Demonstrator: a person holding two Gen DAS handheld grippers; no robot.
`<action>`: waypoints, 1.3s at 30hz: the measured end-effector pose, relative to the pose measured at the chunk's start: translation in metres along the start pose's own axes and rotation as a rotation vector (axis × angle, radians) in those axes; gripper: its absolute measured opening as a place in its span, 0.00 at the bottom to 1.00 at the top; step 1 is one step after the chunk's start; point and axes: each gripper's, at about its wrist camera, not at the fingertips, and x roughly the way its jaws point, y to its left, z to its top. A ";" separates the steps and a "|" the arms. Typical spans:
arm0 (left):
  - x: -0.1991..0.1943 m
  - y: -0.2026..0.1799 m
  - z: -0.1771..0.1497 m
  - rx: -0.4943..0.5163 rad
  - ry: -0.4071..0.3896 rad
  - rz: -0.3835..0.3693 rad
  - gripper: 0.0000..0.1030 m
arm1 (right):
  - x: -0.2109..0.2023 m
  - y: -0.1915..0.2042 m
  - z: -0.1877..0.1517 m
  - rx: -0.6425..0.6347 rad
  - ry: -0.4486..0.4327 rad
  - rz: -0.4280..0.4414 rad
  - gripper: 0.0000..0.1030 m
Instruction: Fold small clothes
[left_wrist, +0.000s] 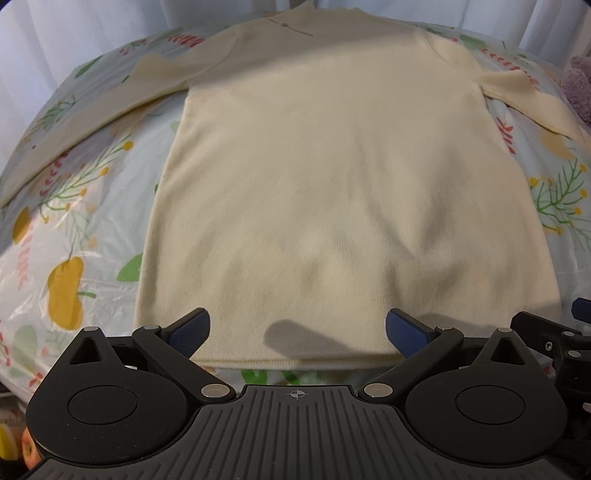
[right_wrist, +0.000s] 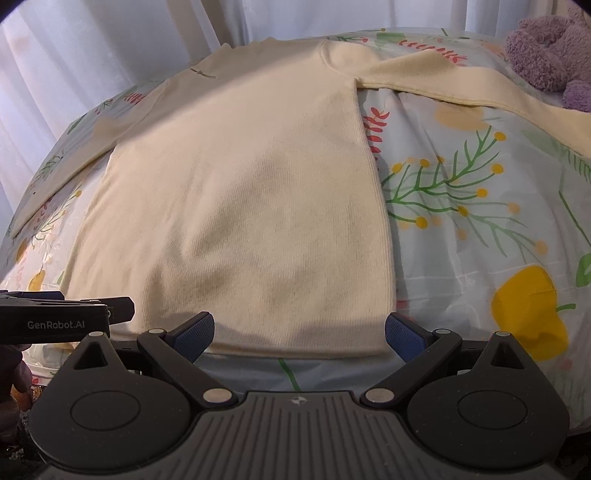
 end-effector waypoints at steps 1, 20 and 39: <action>0.001 -0.001 0.003 0.002 0.001 -0.003 1.00 | 0.001 -0.002 0.001 0.008 0.003 0.014 0.96; 0.062 0.004 0.108 -0.070 -0.066 0.049 1.00 | 0.001 -0.288 0.096 0.753 -0.576 -0.124 0.69; 0.094 0.021 0.126 -0.145 -0.031 0.017 1.00 | 0.021 -0.335 0.110 0.912 -0.649 -0.258 0.06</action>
